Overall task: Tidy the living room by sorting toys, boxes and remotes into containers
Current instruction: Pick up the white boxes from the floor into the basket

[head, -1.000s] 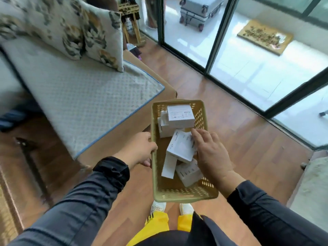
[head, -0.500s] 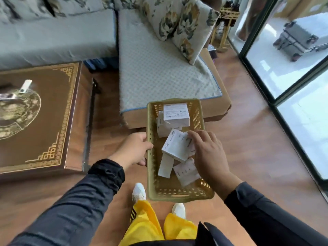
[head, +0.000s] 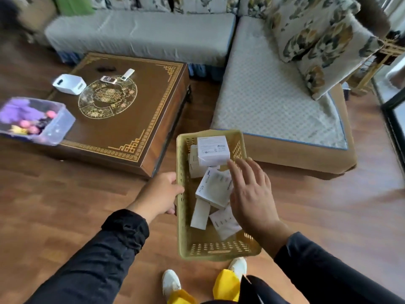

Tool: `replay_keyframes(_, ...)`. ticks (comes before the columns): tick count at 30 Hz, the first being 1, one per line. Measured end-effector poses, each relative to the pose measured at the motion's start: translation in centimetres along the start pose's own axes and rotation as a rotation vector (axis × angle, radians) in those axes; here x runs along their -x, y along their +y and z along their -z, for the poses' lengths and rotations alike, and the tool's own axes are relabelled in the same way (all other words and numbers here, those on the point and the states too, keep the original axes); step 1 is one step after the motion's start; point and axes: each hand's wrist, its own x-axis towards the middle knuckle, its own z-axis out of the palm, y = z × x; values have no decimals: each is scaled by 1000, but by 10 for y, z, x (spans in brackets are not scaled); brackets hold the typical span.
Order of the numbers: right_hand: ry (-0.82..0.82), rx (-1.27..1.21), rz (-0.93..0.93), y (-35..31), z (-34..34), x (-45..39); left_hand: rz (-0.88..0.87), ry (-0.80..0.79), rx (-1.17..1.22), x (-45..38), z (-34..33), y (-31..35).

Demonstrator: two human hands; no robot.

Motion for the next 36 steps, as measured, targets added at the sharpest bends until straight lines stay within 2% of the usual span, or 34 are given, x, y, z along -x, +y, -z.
replay_keyframes(8,-116,43,148,-119,-37,-29,53,31,115,18,73,-104)
replay_keyframes(15,-44,31,155,-229,-69,-56,80,70,141,23,157,-187)
replay_keyframes(19,-99,3,182,-274,-88,-78,119,111,186,20,193,-223)
replay_keyframes(24,-201,-120,247,-310,-105,-114,194,145,259,7,221,-253)
replay_keyframes(28,-220,-250,301,-332,-118,-152,263,215,305,-9,246,-264)
replay_keyframes(36,-332,-243,533,-403,-131,-238,404,407,487,-14,299,-289)
